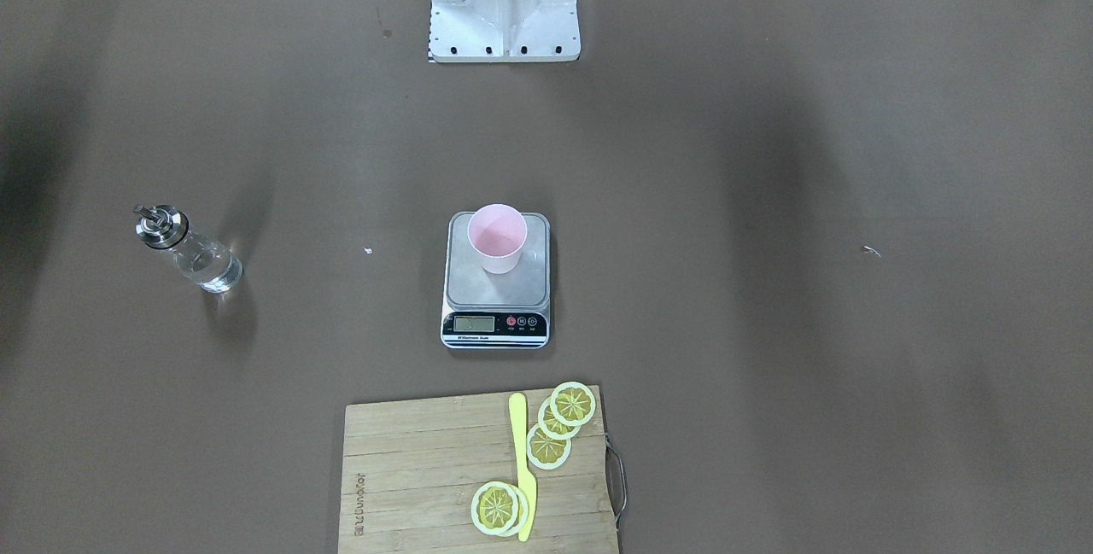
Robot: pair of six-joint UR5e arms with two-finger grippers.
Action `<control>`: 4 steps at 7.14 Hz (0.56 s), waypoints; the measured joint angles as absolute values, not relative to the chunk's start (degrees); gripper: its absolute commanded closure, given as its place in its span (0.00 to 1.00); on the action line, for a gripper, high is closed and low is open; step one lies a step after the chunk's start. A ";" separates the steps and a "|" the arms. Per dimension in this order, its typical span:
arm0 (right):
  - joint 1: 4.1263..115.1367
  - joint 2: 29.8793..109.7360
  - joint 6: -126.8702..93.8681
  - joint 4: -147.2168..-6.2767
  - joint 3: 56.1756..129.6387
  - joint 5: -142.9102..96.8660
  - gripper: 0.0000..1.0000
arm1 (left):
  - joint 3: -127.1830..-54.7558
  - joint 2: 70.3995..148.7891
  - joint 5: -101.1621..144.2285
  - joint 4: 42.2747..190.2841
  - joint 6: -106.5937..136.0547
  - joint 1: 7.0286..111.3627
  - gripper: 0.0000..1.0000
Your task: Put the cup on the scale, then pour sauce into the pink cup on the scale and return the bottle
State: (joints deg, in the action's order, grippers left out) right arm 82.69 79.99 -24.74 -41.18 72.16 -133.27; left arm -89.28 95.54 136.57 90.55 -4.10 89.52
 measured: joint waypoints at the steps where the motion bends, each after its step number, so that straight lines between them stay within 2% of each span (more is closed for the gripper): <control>1: 83.58 79.54 -19.47 -48.95 72.27 -133.40 0.00 | -87.89 95.41 136.51 90.50 -5.67 90.61 0.02; 4: 87.75 77.31 -3.14 -75.80 75.98 -132.12 0.00 | -84.02 94.76 136.41 90.46 -7.99 92.27 0.01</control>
